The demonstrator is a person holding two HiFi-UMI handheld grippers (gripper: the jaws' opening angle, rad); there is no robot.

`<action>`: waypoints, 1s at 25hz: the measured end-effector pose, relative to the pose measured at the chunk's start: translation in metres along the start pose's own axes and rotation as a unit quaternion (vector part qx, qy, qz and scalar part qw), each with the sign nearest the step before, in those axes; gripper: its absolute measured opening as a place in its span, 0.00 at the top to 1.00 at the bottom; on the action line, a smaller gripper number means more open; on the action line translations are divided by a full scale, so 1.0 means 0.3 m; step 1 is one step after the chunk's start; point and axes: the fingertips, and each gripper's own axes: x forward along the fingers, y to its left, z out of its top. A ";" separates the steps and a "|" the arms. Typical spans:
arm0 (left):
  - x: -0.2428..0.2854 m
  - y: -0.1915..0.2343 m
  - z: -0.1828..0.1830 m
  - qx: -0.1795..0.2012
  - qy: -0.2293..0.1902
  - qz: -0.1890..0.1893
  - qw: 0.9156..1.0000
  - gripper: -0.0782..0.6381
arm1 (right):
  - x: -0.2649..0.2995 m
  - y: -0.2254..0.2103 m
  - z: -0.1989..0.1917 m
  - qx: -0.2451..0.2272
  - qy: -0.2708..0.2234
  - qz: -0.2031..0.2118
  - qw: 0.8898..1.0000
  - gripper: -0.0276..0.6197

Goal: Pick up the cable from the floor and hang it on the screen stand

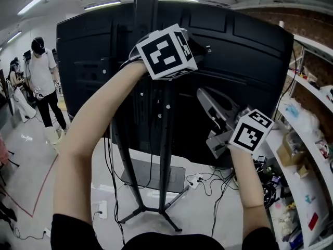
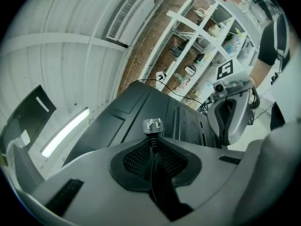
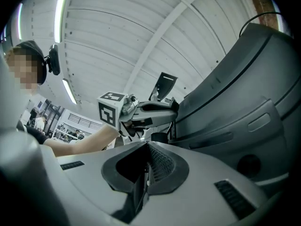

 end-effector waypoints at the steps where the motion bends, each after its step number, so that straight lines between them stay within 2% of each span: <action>1: 0.007 -0.020 0.003 0.015 0.005 -0.006 1.000 0.82 | -0.009 -0.005 0.000 0.001 -0.001 -0.002 1.000 0.92; 5: 0.038 -0.088 0.008 0.082 0.022 -0.023 0.996 0.82 | -0.045 -0.019 -0.013 0.007 -0.002 -0.006 1.000 0.92; 7: 0.050 -0.116 0.009 0.129 0.035 -0.029 0.991 0.82 | -0.065 -0.030 -0.022 0.011 -0.001 -0.009 1.000 0.92; 9: 0.058 -0.155 0.003 0.180 0.053 -0.042 0.981 0.82 | -0.083 -0.046 -0.030 0.014 -0.001 -0.014 1.000 0.92; 12: 0.063 -0.204 -0.007 0.257 0.085 -0.050 0.961 0.82 | -0.103 -0.069 -0.036 0.019 -0.002 -0.018 1.000 0.92; 14: 0.061 -0.217 -0.015 0.305 0.110 -0.037 0.945 0.82 | -0.115 -0.074 -0.036 0.020 -0.004 -0.018 1.000 0.92; 16: 0.076 -0.251 -0.057 0.345 0.134 -0.041 0.928 0.82 | -0.133 -0.074 -0.039 0.021 -0.005 -0.018 1.000 0.92; 21: 0.079 -0.324 -0.111 0.418 0.169 -0.046 0.892 0.82 | -0.180 -0.076 -0.058 0.028 -0.011 -0.024 0.999 0.92; 25: 0.081 -0.364 -0.148 0.468 0.194 -0.027 0.862 0.82 | -0.195 -0.072 -0.076 0.028 -0.009 -0.027 0.999 0.92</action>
